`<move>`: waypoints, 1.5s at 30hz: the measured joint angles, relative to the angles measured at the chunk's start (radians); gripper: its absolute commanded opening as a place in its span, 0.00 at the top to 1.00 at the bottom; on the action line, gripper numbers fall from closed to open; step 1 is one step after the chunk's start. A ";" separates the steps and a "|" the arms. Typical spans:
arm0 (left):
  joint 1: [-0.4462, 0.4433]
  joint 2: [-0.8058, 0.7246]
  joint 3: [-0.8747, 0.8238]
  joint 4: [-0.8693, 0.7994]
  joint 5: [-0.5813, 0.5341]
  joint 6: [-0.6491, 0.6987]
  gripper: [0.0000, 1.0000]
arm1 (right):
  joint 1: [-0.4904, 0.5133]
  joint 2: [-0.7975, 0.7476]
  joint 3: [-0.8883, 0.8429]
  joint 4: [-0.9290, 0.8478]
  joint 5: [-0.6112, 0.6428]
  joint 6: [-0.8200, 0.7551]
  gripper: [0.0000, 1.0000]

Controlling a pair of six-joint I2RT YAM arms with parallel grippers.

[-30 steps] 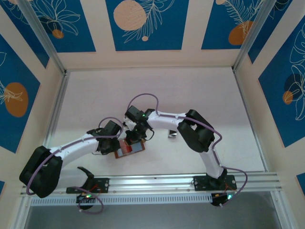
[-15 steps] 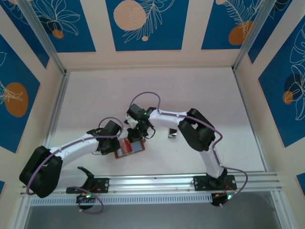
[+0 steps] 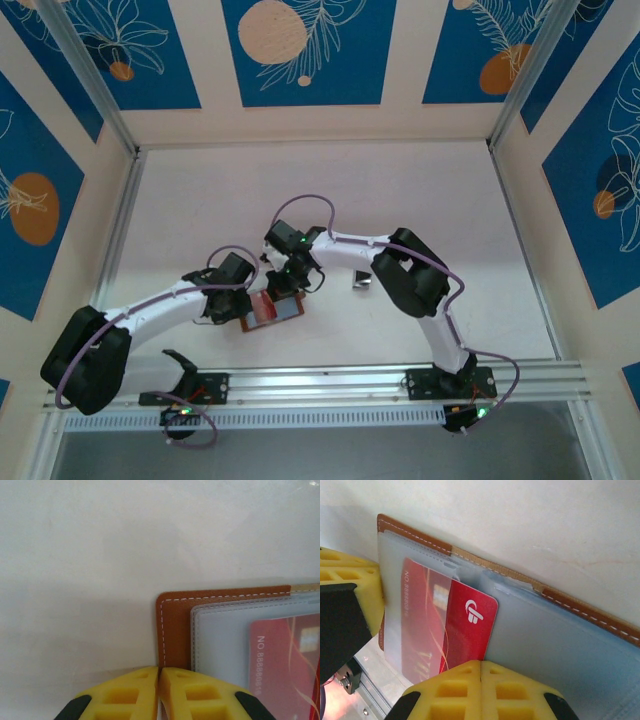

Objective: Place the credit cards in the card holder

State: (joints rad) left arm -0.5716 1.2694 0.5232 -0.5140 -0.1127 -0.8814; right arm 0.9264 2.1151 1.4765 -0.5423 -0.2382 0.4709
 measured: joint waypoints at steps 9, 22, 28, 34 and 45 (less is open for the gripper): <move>0.000 -0.005 -0.005 0.004 0.000 0.000 0.88 | 0.003 0.004 0.001 0.010 -0.013 0.008 1.00; -0.001 -0.005 -0.005 0.004 0.000 0.000 0.88 | 0.013 0.056 0.046 0.032 -0.077 0.037 1.00; -0.003 -0.005 -0.005 0.004 0.000 0.000 0.88 | 0.013 0.060 0.048 0.043 -0.098 0.057 1.00; -0.019 -0.005 0.004 0.002 -0.009 0.001 0.88 | -0.007 0.015 0.026 0.036 -0.087 0.050 1.00; -0.080 0.069 0.064 -0.048 -0.077 0.016 0.88 | -0.131 -0.131 0.031 -0.045 0.013 -0.020 0.98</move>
State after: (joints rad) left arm -0.6521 1.3384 0.5869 -0.5617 -0.1902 -0.8654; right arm 0.7956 1.9839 1.5078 -0.5873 -0.2249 0.4511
